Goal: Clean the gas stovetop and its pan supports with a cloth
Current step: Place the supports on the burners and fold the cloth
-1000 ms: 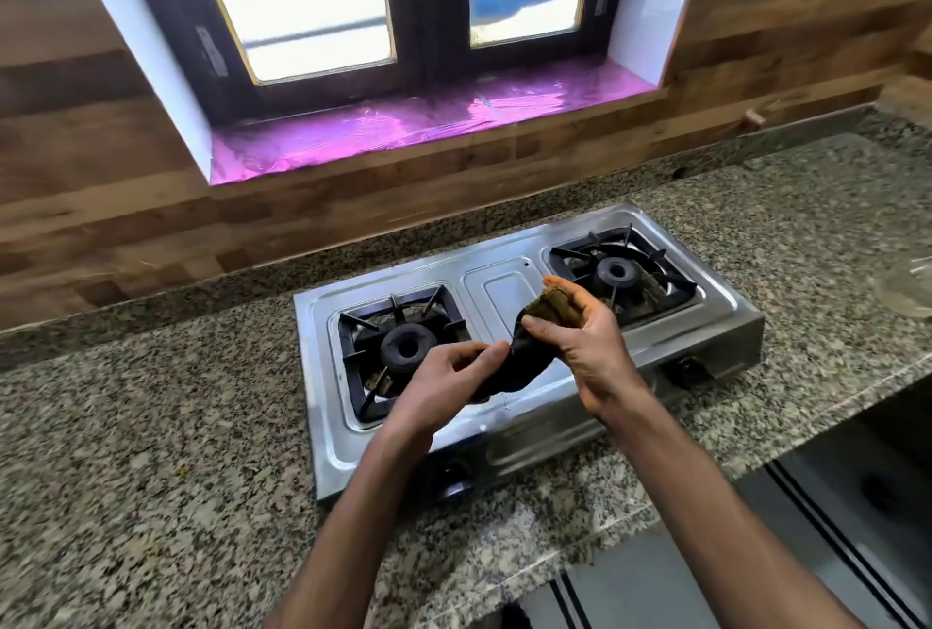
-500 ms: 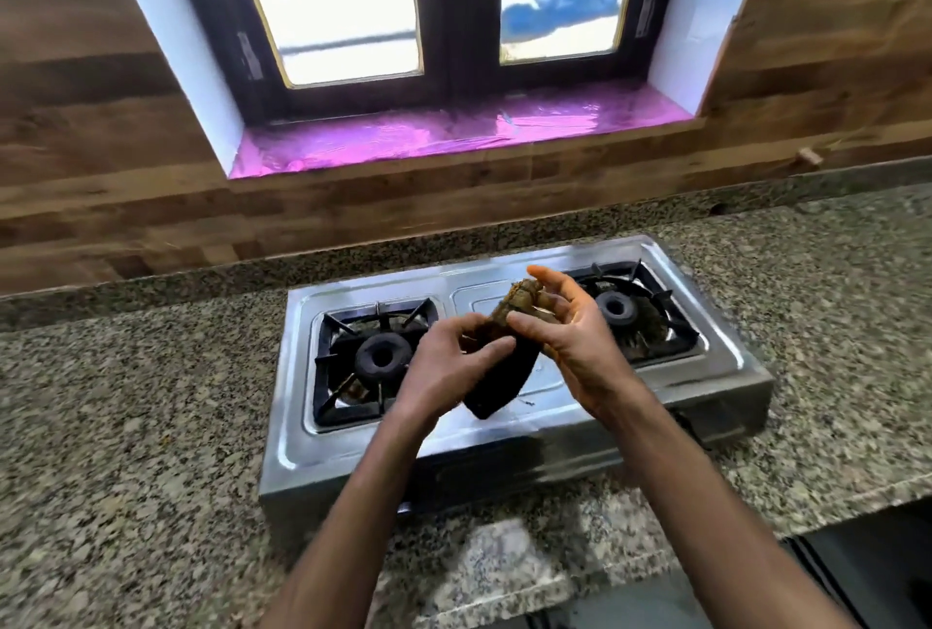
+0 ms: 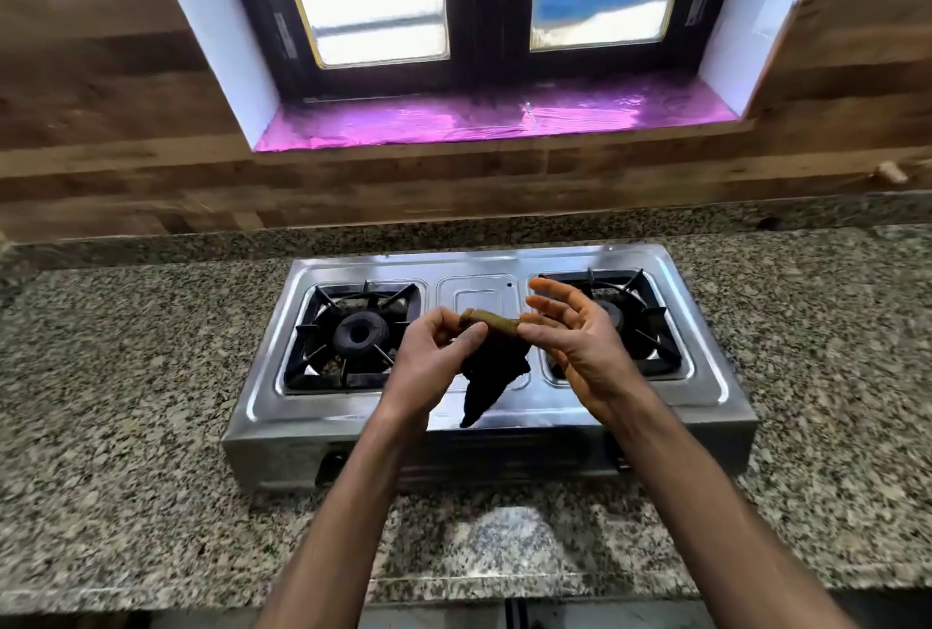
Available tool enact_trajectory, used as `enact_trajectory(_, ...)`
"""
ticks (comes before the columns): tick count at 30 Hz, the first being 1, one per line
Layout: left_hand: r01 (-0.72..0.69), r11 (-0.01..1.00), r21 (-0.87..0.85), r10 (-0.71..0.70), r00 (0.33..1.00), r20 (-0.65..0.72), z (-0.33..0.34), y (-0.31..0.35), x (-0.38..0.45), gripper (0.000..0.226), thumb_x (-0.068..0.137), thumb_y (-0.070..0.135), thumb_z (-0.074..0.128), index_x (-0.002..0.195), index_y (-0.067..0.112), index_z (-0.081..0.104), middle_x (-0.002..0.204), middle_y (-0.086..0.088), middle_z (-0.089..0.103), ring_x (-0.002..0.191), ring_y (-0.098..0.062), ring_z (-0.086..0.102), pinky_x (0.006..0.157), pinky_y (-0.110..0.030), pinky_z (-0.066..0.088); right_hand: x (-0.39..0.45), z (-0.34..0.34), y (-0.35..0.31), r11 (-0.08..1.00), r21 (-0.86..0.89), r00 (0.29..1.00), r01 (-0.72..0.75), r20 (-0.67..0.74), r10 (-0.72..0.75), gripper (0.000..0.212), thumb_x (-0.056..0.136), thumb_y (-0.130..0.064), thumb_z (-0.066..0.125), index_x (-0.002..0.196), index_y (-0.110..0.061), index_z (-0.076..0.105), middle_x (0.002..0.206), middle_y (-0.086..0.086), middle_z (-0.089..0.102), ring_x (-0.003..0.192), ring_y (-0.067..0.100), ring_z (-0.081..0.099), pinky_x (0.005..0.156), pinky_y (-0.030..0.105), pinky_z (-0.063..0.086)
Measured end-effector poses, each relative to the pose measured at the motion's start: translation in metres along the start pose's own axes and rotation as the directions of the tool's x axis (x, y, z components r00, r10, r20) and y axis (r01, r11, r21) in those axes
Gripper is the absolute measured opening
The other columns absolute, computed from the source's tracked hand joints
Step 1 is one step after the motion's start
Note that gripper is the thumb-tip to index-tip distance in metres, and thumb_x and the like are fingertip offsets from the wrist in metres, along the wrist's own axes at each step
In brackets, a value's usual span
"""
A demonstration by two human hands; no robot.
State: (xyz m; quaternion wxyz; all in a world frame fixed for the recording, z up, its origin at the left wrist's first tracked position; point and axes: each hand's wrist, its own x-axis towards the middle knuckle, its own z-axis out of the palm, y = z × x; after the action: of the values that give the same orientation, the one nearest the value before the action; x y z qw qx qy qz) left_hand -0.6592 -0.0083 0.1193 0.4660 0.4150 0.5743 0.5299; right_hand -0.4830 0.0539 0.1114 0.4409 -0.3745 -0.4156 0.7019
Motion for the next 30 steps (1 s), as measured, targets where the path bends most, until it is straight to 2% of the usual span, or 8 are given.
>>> enact_trajectory(5, 0.156, 0.957, -0.243, -0.123, 0.982, 0.146, -0.008, -0.001, -0.002, 0.024, 0.077, 0.023, 0.071, 0.079, 0.012, 0.050, 0.097, -0.016, 0.053, 0.091, -0.026, 0.051, 0.077, -0.033, 0.043, 0.005, 0.009, -0.005, 0.994, 0.039, 0.995, 0.097, -0.009, -0.097, 0.053, 0.076, 0.019, 0.069, 0.116, -0.014, 0.064, 0.122, 0.014, 0.063, 0.110, 0.022, 0.063, 0.083, 0.023, 0.055)
enact_trajectory(9, 0.086, 0.962, -0.260, -0.060, 0.992, 0.107, -0.012, 0.007, -0.002, 0.020, 0.078, 0.021, 0.071, 0.075, 0.016, 0.052, 0.080, -0.007, 0.058, 0.074, -0.015, 0.055, 0.065, -0.025, 0.042, 0.004, 0.017, -0.001, 0.987, -0.090, 0.987, 0.133, -0.078, -0.140, 0.047, 0.076, 0.014, 0.073, 0.113, -0.015, 0.066, 0.119, 0.011, 0.064, 0.110, 0.021, 0.064, 0.082, 0.022, 0.055)
enact_trajectory(15, 0.015, 0.967, -0.256, 0.009, 0.996, 0.092, -0.022, 0.012, 0.003, 0.021, 0.076, 0.011, 0.074, 0.080, 0.019, 0.055, 0.088, -0.008, 0.062, 0.089, -0.022, 0.057, 0.076, -0.031, 0.044, 0.002, 0.026, 0.015, 0.996, -0.066, 0.968, 0.060, -0.241, -0.075, 0.029, 0.084, -0.009, 0.078, 0.109, -0.010, 0.063, 0.111, 0.013, 0.064, 0.102, 0.023, 0.067, 0.088, 0.034, 0.057)
enact_trajectory(18, 0.028, 0.962, -0.270, 0.010, 0.990, 0.140, -0.025, 0.014, 0.007, 0.025, 0.075, 0.011, 0.075, 0.078, 0.020, 0.053, 0.089, -0.010, 0.059, 0.089, -0.024, 0.056, 0.074, -0.033, 0.048, -0.004, 0.031, 0.022, 0.980, -0.151, 0.985, -0.132, -0.128, 0.113, 0.033, 0.093, -0.038, 0.066, 0.108, -0.008, 0.069, 0.104, 0.012, 0.072, 0.095, 0.022, 0.070, 0.090, 0.038, 0.058)
enact_trajectory(20, 0.021, 0.968, -0.249, 0.023, 0.985, 0.173, -0.024, 0.014, 0.008, 0.024, 0.080, 0.016, 0.075, 0.080, 0.018, 0.050, 0.087, -0.010, 0.056, 0.088, -0.024, 0.053, 0.077, -0.035, 0.045, -0.007, 0.034, 0.023, 0.974, -0.166, 0.988, -0.152, 0.001, 0.155, 0.036, 0.093, -0.040, 0.063, 0.111, -0.010, 0.073, 0.107, 0.008, 0.075, 0.100, 0.018, 0.070, 0.096, 0.035, 0.054)
enact_trajectory(24, -0.052, 0.985, -0.166, 0.070, 0.992, 0.101, -0.028, 0.015, 0.010, 0.029, 0.082, 0.029, 0.075, 0.085, 0.014, 0.050, 0.084, -0.013, 0.055, 0.078, -0.022, 0.052, 0.067, -0.031, 0.043, -0.006, 0.040, 0.016, 0.993, -0.108, 0.999, 0.045, -0.017, -0.048, 0.014, 0.092, -0.016, 0.069, 0.102, -0.006, 0.071, 0.102, 0.012, 0.073, 0.100, 0.018, 0.067, 0.102, 0.041, 0.051)
enact_trajectory(27, -0.082, 0.990, -0.118, 0.086, 0.996, 0.033, -0.031, 0.013, 0.014, 0.028, 0.086, 0.015, 0.074, 0.099, 0.006, 0.050, 0.088, -0.014, 0.064, 0.076, -0.018, 0.065, 0.061, -0.026, 0.052, -0.007, 0.045, 0.010, 0.964, -0.210, 0.983, 0.162, -0.046, -0.176, 0.015, 0.088, -0.021, 0.070, 0.096, -0.008, 0.070, 0.098, 0.018, 0.072, 0.095, 0.020, 0.067, 0.095, 0.040, 0.052)
enact_trajectory(30, 0.025, 0.997, -0.080, -0.019, 0.997, 0.074, -0.029, 0.011, 0.018, 0.043, 0.085, 0.020, 0.075, 0.120, 0.011, 0.053, 0.101, -0.012, 0.073, 0.089, -0.019, 0.072, 0.073, -0.028, 0.056, -0.009, 0.050, 0.008, 0.919, -0.319, 0.957, 0.233, -0.092, -0.274, 0.011, 0.091, -0.020, 0.067, 0.094, -0.009, 0.067, 0.093, 0.015, 0.071, 0.089, 0.019, 0.066, 0.089, 0.043, 0.054)
